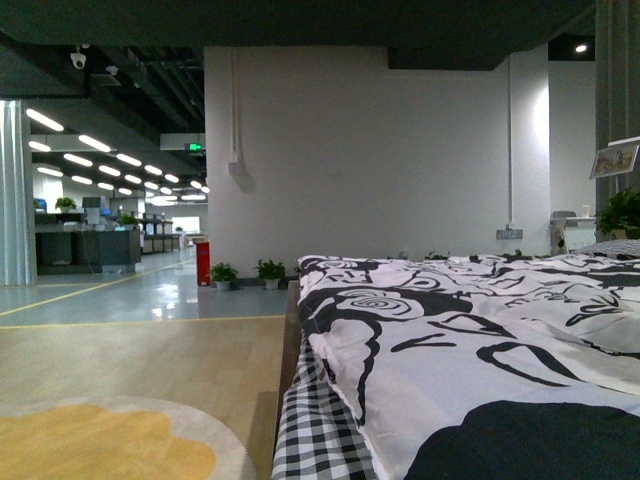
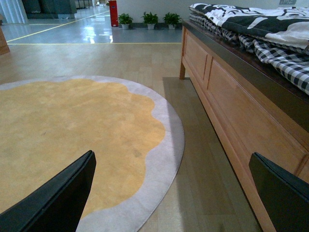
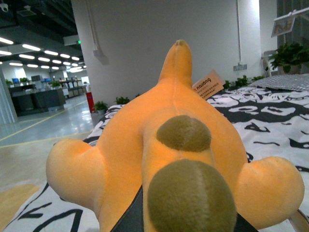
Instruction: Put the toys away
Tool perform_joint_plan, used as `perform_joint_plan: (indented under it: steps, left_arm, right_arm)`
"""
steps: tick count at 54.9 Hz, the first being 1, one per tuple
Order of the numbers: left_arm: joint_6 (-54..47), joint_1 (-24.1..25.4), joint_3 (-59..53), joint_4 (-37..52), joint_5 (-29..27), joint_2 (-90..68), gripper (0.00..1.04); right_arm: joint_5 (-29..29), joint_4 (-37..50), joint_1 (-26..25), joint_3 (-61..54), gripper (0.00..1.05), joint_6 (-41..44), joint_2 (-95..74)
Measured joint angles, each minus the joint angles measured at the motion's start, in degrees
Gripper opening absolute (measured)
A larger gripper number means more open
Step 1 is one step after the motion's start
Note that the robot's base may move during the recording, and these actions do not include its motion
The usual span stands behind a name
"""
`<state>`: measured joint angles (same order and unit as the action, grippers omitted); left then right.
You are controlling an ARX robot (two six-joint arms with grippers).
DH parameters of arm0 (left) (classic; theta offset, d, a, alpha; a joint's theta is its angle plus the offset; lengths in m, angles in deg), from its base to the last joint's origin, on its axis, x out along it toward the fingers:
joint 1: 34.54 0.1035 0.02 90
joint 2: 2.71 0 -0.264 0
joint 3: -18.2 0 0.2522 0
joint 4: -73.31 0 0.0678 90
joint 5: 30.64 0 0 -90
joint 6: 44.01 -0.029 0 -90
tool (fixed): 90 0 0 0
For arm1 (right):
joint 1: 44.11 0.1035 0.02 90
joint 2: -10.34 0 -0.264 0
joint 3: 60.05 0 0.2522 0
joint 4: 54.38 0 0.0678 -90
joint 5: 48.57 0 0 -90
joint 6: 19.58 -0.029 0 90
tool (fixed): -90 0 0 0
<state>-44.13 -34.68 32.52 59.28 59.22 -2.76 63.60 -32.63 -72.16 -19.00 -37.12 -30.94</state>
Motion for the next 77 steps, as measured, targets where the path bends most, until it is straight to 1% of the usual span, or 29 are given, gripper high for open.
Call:
perform_joint_plan:
  steps: [4, 10, 18, 41, 42, 43, 45, 47, 49, 62, 77]
  left_arm:
    - [0.0, 0.0, 0.0, 0.0, 0.0, 0.0, 0.99]
    - [0.0, 0.0, 0.0, 0.0, 0.0, 0.0, 0.99]
    - [0.0, 0.0, 0.0, 0.0, 0.0, 0.0, 0.99]
    - [0.0, 0.0, 0.0, 0.0, 0.0, 0.0, 0.99]
    - [0.0, 0.0, 0.0, 0.0, 0.0, 0.0, 0.99]
    - [0.0, 0.0, 0.0, 0.0, 0.0, 0.0, 0.99]
    - [0.0, 0.0, 0.0, 0.0, 0.0, 0.0, 0.99]
    - [0.0, 0.0, 0.0, 0.0, 0.0, 0.0, 0.99]
    - [0.0, 0.0, 0.0, 0.0, 0.0, 0.0, 0.99]
    - [0.0, 0.0, 0.0, 0.0, 0.0, 0.0, 0.99]
    - [0.0, 0.0, 0.0, 0.0, 0.0, 0.0, 0.99]
  right_arm:
    - [1.5, -0.9, -1.9, -2.0, 0.10, -1.4, 2.6]
    - [2.6, -2.3, -3.4, -3.6, 0.10, -2.4, 5.0]
    - [1.6, -6.6, -3.5, -3.8, 0.10, -1.9, 6.3]
    - [1.4, -6.7, -3.5, -3.8, 0.10, -1.1, 6.5]
    - [2.9, -9.1, -3.6, -3.3, 0.10, 0.2, 6.8]
    - [5.0, -14.9, -3.6, -1.9, 0.10, 2.6, 7.4]
    - [5.4, -22.0, -2.5, -1.1, 0.10, 6.8, 8.7]
    - [5.2, -26.2, -1.3, -1.6, 0.10, 8.9, 10.0]
    - [3.1, -29.6, 1.6, -3.7, 0.10, 12.5, 12.5]
    - [-7.2, -28.9, 12.3, -12.6, 0.10, 17.0, 21.1]
    - [-13.4, -28.5, 18.8, -17.7, 0.10, 17.4, 26.3]
